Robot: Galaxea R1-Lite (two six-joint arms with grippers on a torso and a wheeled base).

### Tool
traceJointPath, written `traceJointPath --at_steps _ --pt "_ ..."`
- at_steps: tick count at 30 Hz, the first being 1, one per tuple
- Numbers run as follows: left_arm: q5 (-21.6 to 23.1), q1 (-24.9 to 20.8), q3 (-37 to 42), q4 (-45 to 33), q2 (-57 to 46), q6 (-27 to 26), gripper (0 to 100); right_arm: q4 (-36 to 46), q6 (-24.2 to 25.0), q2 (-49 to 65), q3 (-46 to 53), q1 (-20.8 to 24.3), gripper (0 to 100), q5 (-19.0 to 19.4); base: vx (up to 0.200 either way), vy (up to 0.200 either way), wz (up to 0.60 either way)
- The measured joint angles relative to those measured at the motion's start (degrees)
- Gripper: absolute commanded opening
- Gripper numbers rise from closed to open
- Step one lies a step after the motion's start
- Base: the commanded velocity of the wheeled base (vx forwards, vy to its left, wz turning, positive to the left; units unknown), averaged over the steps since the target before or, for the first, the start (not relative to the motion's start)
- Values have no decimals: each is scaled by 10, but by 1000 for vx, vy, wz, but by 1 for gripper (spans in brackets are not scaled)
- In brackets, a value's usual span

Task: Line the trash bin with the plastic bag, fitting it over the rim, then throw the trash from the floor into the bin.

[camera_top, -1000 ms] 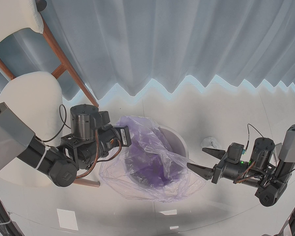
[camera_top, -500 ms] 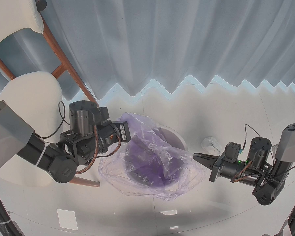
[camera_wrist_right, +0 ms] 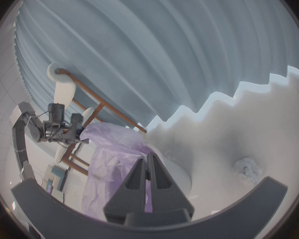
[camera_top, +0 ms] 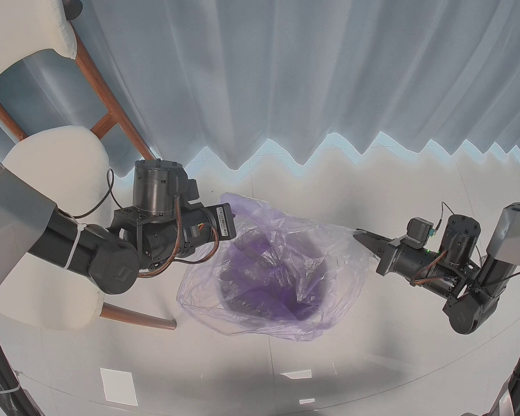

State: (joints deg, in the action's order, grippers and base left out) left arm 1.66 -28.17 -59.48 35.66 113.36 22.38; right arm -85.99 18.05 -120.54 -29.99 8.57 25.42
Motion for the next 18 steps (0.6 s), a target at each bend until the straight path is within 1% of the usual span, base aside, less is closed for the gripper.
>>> traceJointPath --at_steps 4,8,13,18 --pt "37 8 -30 -43 8 48 0 10 28 -4 -29 -22 0 -8 0 0 0" --pt "61 21 -56 -74 14 106 0 12 45 -14 -51 -36 0 -30 0 0 0" --pt "86 42 -78 -84 31 170 0 12 68 -36 -73 -45 0 -72 0 0 0" --pt "107 61 -95 -86 55 217 0 9 87 -67 -90 -44 0 -94 0 0 0"
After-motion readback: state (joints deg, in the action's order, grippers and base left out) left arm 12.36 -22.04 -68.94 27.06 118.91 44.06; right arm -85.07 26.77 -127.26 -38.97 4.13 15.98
